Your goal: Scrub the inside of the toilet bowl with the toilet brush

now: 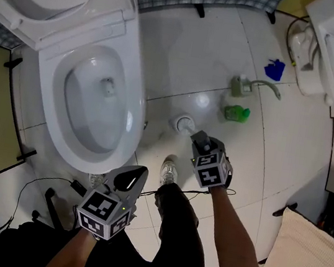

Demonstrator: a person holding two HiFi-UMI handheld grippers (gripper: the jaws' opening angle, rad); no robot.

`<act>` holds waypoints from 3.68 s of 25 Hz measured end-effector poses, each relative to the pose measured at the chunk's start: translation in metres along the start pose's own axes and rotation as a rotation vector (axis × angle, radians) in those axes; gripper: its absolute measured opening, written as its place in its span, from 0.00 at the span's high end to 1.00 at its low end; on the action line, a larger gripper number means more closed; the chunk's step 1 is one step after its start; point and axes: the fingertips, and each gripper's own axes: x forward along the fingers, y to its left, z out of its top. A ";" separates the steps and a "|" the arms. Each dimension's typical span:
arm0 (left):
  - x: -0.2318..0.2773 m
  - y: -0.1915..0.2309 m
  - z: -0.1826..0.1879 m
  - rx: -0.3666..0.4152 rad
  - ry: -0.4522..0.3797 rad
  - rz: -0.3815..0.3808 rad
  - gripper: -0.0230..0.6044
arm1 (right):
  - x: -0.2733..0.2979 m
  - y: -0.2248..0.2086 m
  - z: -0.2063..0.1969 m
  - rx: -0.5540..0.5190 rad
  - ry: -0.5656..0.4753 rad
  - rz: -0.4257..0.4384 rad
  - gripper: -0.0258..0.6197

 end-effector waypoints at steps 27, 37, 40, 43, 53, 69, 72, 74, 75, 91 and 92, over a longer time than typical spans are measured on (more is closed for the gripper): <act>-0.153 0.005 0.142 0.030 -0.252 0.101 0.95 | -0.222 0.047 0.154 0.055 -0.344 0.011 0.67; -0.264 -0.022 0.233 0.106 -0.411 0.144 0.95 | -0.373 0.131 0.296 0.032 -0.660 0.158 0.92; -0.300 -0.031 0.255 0.127 -0.475 0.149 0.95 | -0.420 0.154 0.335 0.002 -0.756 0.200 0.96; -0.337 -0.040 0.273 0.170 -0.541 0.148 0.95 | -0.461 0.174 0.366 -0.063 -0.843 0.199 0.96; -0.401 -0.072 0.309 0.287 -0.625 0.158 0.95 | -0.551 0.225 0.408 -0.144 -1.018 0.280 0.96; -0.418 -0.096 0.346 0.310 -0.682 0.176 0.95 | -0.592 0.210 0.427 -0.106 -1.107 0.385 0.96; -0.422 -0.097 0.349 0.318 -0.688 0.168 0.95 | -0.594 0.219 0.429 -0.131 -1.097 0.388 0.96; -0.427 -0.094 0.352 0.317 -0.685 0.170 0.95 | -0.595 0.224 0.433 -0.143 -1.086 0.387 0.96; -0.428 -0.092 0.353 0.315 -0.682 0.169 0.95 | -0.594 0.225 0.435 -0.146 -1.080 0.386 0.96; -0.431 -0.084 0.364 0.338 -0.682 0.170 0.95 | -0.592 0.224 0.443 -0.195 -1.064 0.371 0.96; -0.433 -0.083 0.364 0.340 -0.683 0.170 0.95 | -0.592 0.226 0.444 -0.197 -1.064 0.370 0.96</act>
